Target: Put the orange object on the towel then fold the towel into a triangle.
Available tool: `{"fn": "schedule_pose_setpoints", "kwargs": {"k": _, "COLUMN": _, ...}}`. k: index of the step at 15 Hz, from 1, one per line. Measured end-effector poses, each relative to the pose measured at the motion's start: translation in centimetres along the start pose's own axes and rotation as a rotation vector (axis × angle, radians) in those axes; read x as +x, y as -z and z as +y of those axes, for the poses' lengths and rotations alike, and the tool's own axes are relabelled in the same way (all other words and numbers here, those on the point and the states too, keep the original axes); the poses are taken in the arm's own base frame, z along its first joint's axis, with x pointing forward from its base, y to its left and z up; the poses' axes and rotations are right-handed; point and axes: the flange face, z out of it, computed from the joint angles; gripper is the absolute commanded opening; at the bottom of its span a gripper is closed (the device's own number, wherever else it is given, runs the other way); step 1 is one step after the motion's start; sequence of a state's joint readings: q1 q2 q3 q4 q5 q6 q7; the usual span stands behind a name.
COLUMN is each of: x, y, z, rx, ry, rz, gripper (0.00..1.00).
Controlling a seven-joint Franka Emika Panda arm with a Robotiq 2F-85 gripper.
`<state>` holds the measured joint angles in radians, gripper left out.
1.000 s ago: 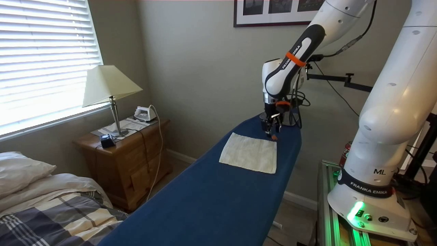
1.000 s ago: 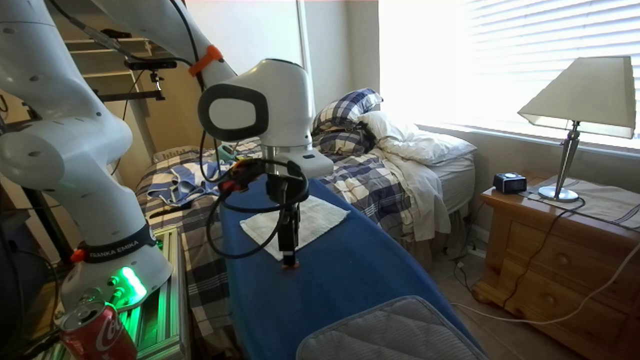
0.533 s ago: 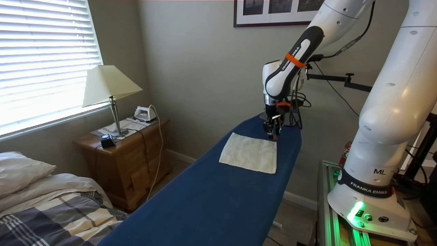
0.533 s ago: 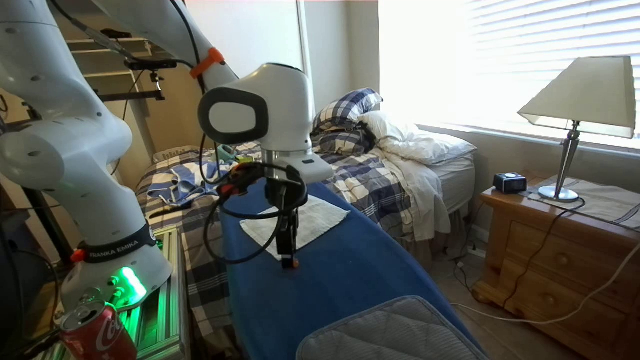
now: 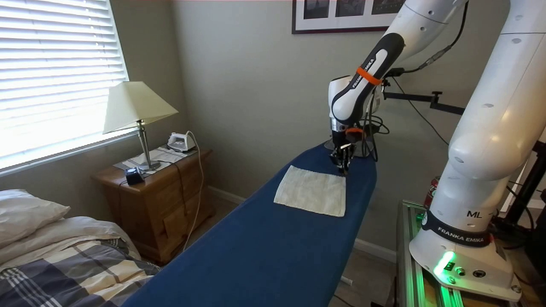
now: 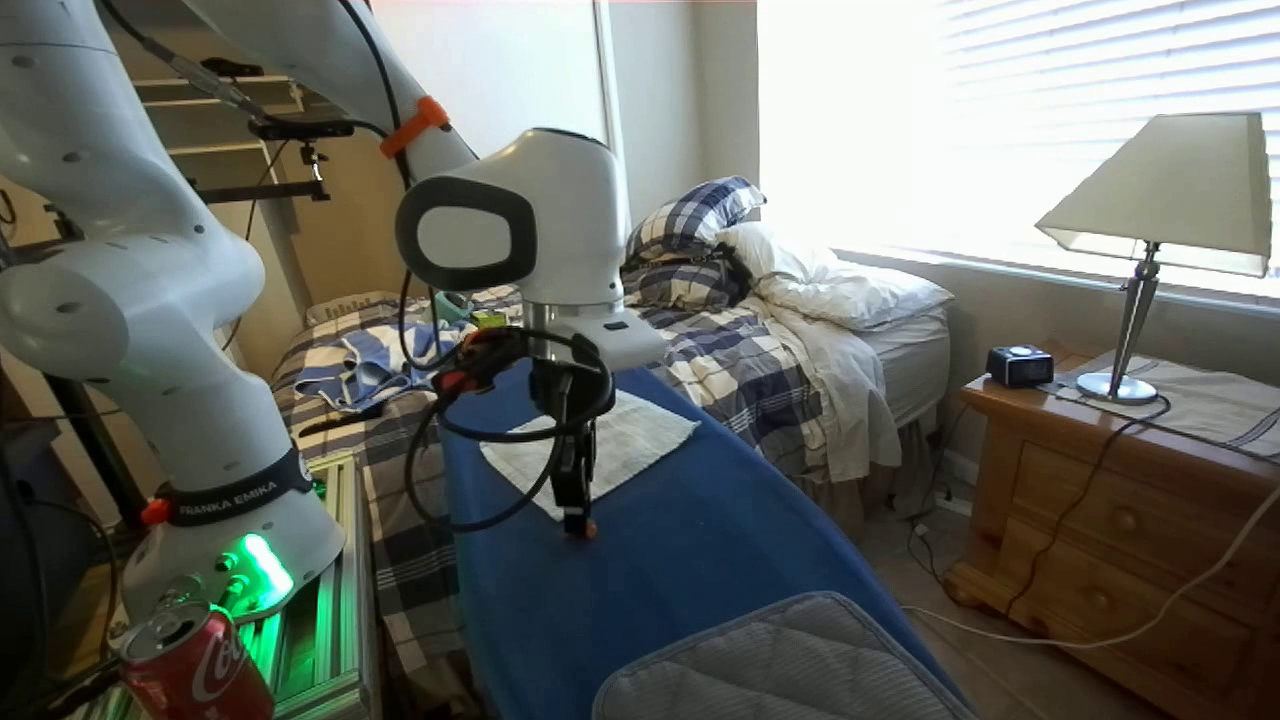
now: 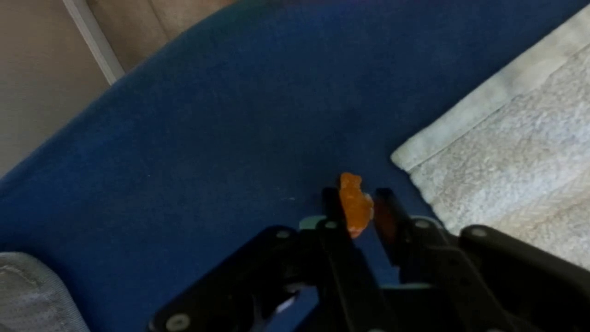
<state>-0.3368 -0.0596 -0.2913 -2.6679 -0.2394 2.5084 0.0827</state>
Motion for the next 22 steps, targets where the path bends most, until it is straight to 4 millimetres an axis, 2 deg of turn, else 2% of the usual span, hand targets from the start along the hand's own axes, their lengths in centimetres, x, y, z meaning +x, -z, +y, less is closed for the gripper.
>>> {"fn": "schedule_pose_setpoints", "kwargs": {"k": 6, "x": 0.0, "y": 0.0, "z": 0.0, "rx": 0.0, "ry": 0.0, "rz": 0.0, "gripper": 0.27}}
{"fn": "schedule_pose_setpoints", "kwargs": {"k": 9, "x": 0.01, "y": 0.01, "z": 0.0, "rx": 0.0, "ry": 0.0, "rz": 0.0, "gripper": 0.25}}
{"fn": "schedule_pose_setpoints", "kwargs": {"k": 12, "x": 0.02, "y": 0.02, "z": -0.01, "rx": 0.0, "ry": 0.0, "rz": 0.001, "gripper": 0.18}}
{"fn": "schedule_pose_setpoints", "kwargs": {"k": 13, "x": 0.02, "y": 0.03, "z": -0.01, "rx": 0.0, "ry": 0.0, "rz": 0.001, "gripper": 0.19}}
{"fn": "schedule_pose_setpoints", "kwargs": {"k": 18, "x": 0.03, "y": 0.03, "z": -0.01, "rx": 0.0, "ry": 0.0, "rz": 0.001, "gripper": 0.14}}
{"fn": "schedule_pose_setpoints", "kwargs": {"k": 22, "x": 0.04, "y": 0.06, "z": -0.03, "rx": 0.0, "ry": 0.001, "rz": 0.001, "gripper": 0.15}}
